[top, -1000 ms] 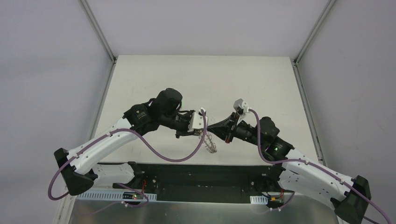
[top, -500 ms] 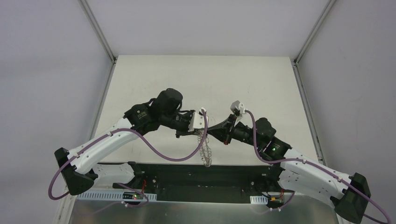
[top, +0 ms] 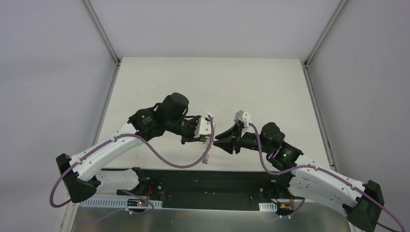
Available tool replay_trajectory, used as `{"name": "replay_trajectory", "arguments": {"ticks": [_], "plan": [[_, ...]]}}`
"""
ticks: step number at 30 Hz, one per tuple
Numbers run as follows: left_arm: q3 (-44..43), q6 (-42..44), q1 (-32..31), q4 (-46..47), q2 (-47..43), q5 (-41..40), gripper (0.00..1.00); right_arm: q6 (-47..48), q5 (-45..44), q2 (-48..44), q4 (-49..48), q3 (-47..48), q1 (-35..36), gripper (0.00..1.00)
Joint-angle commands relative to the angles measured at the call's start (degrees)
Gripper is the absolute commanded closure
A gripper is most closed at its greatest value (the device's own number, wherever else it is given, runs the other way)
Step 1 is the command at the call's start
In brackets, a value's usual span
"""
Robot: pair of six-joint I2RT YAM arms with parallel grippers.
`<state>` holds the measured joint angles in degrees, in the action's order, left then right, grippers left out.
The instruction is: Remove the keys from the keyring
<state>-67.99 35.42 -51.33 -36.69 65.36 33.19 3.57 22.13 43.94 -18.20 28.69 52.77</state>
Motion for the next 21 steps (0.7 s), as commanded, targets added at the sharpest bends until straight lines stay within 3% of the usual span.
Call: {"name": "replay_trajectory", "arguments": {"ticks": [1, 21], "plan": [[0.2, 1.1, -0.1, 1.0, -1.9, 4.3, 1.0, 6.9, 5.2, 0.6, 2.5, 4.9, 0.4, 0.64], [0.9, 2.1, -0.1, 1.1, -1.8, 8.3, 1.0, 12.9, 8.8, 7.1, 3.4, 9.2, 3.2, 0.66]]}}
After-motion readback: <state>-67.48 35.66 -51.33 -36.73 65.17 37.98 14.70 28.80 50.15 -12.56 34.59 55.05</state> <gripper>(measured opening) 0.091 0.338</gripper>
